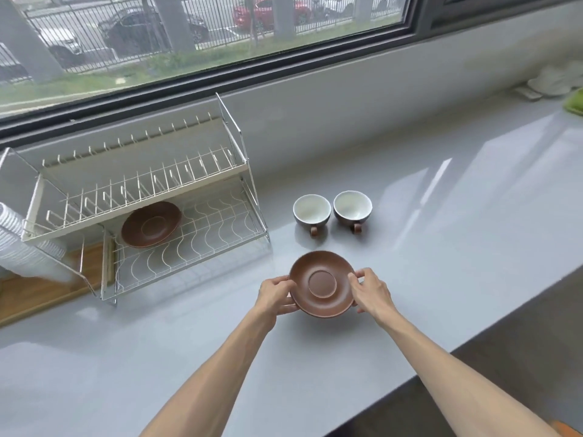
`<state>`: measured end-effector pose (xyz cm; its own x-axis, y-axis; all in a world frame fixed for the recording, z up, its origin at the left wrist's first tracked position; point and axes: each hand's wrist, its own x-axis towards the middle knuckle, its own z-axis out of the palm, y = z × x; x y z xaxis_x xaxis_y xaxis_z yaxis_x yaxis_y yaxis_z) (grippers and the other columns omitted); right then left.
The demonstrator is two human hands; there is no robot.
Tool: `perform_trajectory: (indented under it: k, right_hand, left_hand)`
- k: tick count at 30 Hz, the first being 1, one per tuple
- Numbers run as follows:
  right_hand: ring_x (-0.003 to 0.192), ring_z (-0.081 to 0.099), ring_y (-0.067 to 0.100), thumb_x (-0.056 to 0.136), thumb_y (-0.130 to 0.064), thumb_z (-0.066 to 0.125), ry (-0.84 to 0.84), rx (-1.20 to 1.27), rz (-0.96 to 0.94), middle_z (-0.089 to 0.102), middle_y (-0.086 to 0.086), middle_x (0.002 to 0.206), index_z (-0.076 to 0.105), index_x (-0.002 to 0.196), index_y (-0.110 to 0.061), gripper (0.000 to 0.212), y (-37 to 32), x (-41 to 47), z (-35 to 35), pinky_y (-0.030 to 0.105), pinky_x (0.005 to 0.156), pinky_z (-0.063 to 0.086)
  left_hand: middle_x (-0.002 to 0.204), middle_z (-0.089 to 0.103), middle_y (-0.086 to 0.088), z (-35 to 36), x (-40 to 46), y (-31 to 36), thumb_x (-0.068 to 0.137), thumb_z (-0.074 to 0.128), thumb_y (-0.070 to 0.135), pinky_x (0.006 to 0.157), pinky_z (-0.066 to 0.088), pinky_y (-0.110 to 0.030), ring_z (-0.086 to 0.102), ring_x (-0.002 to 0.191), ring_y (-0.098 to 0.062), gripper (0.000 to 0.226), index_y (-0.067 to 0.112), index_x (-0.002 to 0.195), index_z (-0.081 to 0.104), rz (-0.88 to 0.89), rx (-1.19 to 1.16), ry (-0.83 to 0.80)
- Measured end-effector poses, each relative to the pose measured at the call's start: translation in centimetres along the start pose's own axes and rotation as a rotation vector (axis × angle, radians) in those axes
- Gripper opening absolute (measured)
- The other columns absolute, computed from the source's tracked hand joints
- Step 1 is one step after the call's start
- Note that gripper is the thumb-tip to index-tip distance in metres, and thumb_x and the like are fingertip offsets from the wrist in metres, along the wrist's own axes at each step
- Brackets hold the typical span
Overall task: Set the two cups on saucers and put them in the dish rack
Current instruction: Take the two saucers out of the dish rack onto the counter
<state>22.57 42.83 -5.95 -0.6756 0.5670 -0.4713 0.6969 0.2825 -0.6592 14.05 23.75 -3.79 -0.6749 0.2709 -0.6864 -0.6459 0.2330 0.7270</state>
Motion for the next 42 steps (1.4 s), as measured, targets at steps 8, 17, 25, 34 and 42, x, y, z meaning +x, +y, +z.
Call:
perform_trajectory:
  k: [8, 17, 25, 34, 42]
  right_hand:
    - [0.073, 0.076, 0.033, 0.101, -0.044, 0.042, 0.076, 0.018, 0.091, 0.074, 0.010, 0.082, 0.054, 0.115, -0.017, 0.033, 3.9, 2.0, -3.9, 0.046, 0.096, 0.055]
    - [0.061, 0.074, 0.027, 0.101, -0.046, 0.040, 0.127, 0.034, 0.140, 0.062, -0.007, 0.075, 0.050, 0.108, -0.021, 0.028, 5.6, 4.2, -6.5, 0.038, 0.090, 0.056]
    - [0.067, 0.075, 0.031, 0.101, -0.045, 0.040, 0.125, 0.049, 0.173, 0.061, -0.005, 0.081, 0.051, 0.108, -0.020, 0.028, 6.2, 5.4, -7.0, 0.043, 0.091, 0.057]
    - [0.076, 0.074, 0.031, 0.101, -0.046, 0.042, 0.119, 0.048, 0.186, 0.063, 0.001, 0.107, 0.050, 0.112, -0.020, 0.029, 6.3, 5.6, -7.1, 0.045, 0.088, 0.061]
    - [0.130, 0.052, 0.035, 0.103, -0.045, 0.042, 0.301, -0.211, 0.104, 0.053, 0.015, 0.139, 0.050, 0.139, -0.017, 0.046, 4.3, 5.0, -6.6, 0.046, 0.102, 0.044]
  left_hand:
    - [0.081, 0.071, -0.008, 6.3, 1.7, 0.2, 0.083, 0.052, -0.001, 0.070, 0.063, -0.031, 0.072, 0.066, -0.025, 0.037, 0.005, 0.115, 0.071, -0.009, 0.034, -0.060]
    - [0.091, 0.063, -0.014, 11.0, 2.9, 1.7, 0.088, 0.044, -0.005, 0.065, 0.062, -0.027, 0.061, 0.081, -0.031, 0.028, 0.008, 0.087, 0.068, -0.003, 0.112, -0.086]
    - [0.092, 0.064, -0.013, 12.2, 4.5, 1.3, 0.086, 0.047, -0.003, 0.077, 0.062, -0.031, 0.063, 0.081, -0.025, 0.035, 0.001, 0.111, 0.070, -0.028, 0.178, -0.107]
    - [0.089, 0.065, -0.007, 11.9, 5.1, 0.9, 0.085, 0.049, 0.001, 0.089, 0.061, -0.038, 0.062, 0.071, -0.018, 0.039, 0.006, 0.118, 0.069, -0.024, 0.213, -0.133]
    - [0.096, 0.059, -0.005, 9.5, 4.5, 1.4, 0.092, 0.054, 0.012, 0.061, 0.049, -0.025, 0.057, 0.076, -0.020, 0.056, 0.011, 0.147, 0.044, -0.010, 0.289, -0.142]
